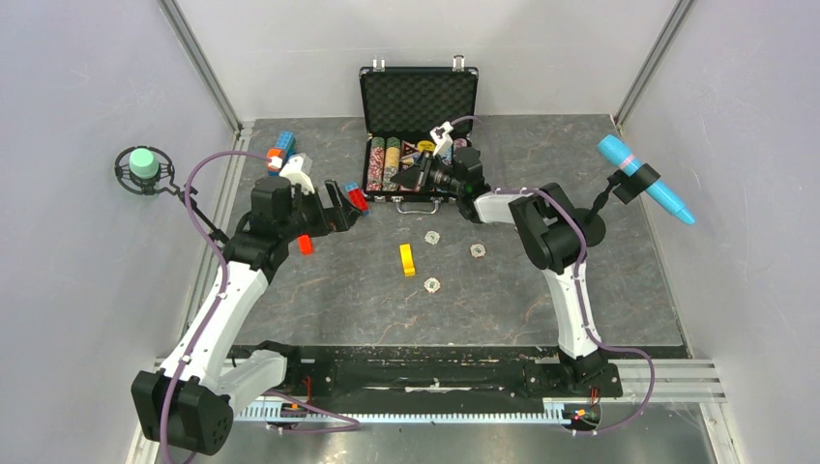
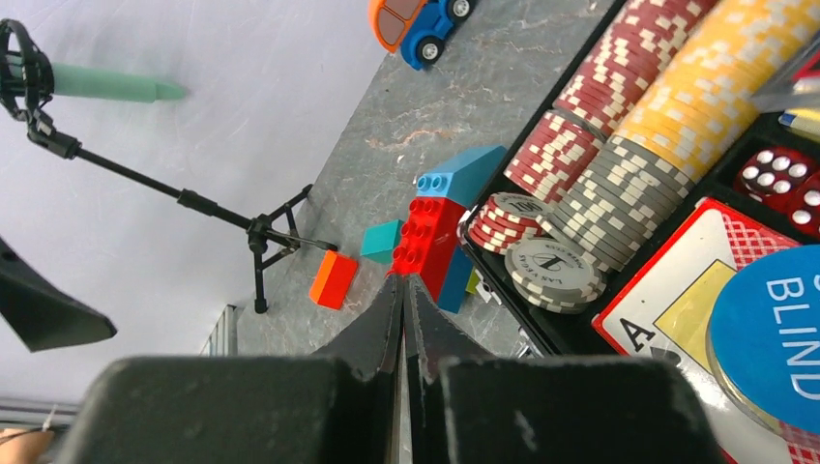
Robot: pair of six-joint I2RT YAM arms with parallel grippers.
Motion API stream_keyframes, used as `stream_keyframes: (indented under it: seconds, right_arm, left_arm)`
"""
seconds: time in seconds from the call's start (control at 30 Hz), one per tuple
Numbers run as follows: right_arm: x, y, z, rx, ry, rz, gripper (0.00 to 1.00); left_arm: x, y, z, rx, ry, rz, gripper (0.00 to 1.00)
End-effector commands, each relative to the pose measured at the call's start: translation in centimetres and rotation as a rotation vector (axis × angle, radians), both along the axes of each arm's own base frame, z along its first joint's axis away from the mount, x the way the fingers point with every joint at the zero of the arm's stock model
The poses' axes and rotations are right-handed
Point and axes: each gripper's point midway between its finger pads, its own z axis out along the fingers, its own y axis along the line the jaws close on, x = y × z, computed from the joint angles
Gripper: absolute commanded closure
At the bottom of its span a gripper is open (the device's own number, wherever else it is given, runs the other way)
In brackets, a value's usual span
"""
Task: Pack up texas hold em set
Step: Place the poker chip in the chip case.
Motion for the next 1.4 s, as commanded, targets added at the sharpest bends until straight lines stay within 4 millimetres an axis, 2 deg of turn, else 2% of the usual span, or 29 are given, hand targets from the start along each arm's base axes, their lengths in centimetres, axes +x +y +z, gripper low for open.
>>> stream_keyframes:
  seconds: [0.0, 0.37, 0.87, 1.17, 1.37]
  right_arm:
    - [0.7, 1.8, 0.8, 0.045, 0.032, -0.004, 1.0]
    - [2.7, 2.0, -2.0, -0.011, 0.095, -0.065, 1.0]
    - [3.8, 2.1, -5.6, -0.066, 0.15, -0.094, 1.0]
    - [5.3, 1.5, -8.2, -0.173, 0.193, -0.166, 1.0]
    - [5.5, 1.1, -9.7, -0.209, 0.24, -0.185, 1.0]
  left_arm:
    - [0.3, -0.3, 0.7, -0.001, -0.043, -0.032, 0.0]
    - [0.3, -0.2, 0.7, -0.002, -0.043, -0.032, 0.0]
    - [0.3, -0.1, 0.6, 0.001, -0.045, -0.03, 0.0]
    - [0.3, -0.1, 0.7, 0.001, -0.046, -0.028, 0.0]
    - [0.2, -0.1, 0.7, 0.003, -0.046, -0.028, 0.0]
